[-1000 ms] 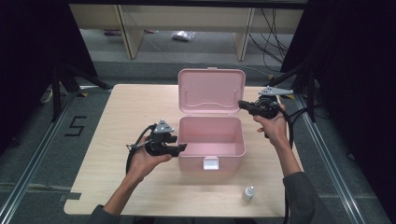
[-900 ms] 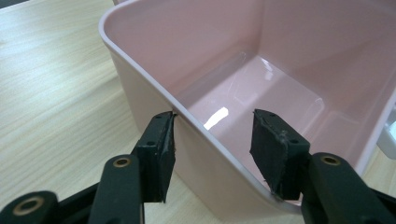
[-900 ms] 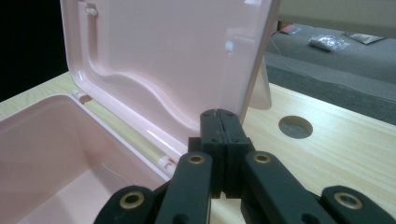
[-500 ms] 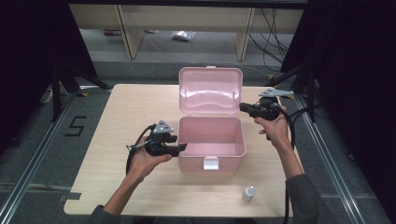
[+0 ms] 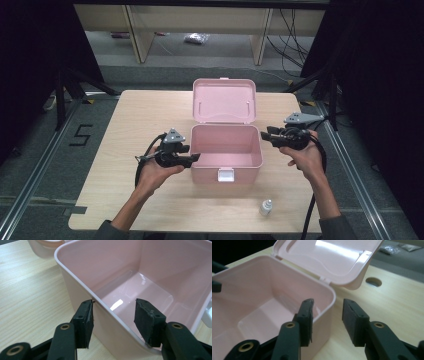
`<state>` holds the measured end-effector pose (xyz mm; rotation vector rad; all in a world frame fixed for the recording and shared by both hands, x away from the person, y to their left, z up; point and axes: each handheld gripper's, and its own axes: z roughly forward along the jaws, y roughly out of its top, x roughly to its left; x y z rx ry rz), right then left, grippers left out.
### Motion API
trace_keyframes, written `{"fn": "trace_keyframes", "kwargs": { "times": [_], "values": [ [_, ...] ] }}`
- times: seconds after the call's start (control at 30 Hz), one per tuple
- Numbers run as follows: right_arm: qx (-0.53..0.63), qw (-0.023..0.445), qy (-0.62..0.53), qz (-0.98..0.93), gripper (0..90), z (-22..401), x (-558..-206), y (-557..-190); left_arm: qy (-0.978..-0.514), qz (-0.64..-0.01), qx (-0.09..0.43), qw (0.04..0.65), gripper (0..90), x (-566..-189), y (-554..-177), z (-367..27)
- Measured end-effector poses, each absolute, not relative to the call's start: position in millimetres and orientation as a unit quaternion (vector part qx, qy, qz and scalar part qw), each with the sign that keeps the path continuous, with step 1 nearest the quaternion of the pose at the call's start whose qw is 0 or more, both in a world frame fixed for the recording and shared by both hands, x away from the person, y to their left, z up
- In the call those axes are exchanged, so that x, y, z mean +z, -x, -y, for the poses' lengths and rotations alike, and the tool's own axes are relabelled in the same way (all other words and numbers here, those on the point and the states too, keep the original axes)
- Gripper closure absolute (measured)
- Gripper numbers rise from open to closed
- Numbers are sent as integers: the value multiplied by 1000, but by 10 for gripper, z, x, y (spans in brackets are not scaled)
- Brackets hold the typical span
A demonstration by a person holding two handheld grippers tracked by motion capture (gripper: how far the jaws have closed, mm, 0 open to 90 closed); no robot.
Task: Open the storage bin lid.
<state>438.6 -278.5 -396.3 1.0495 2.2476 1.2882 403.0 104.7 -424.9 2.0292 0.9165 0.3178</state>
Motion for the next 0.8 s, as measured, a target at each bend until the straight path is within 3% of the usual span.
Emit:
{"fn": "trace_keyframes", "kwargs": {
  "times": [0.07,0.27,0.53,0.8],
  "values": [
    [440,157,-381,-798,588,2817,-3987,-4317,-814,-367,128,431,488,-4249,-4029,-1047],
    [395,181,-390,-812,509,2873,-4025,-4161,-815,-363,127,433,489,-4252,-4028,-1056],
    [329,147,-410,-838,406,2851,-4057,-3901,-815,-362,134,432,490,-4252,-4016,-1047],
    [323,138,-411,-841,394,2929,-4177,-3733,-814,-367,132,430,498,-4249,-4010,-1048]
  ]
}}
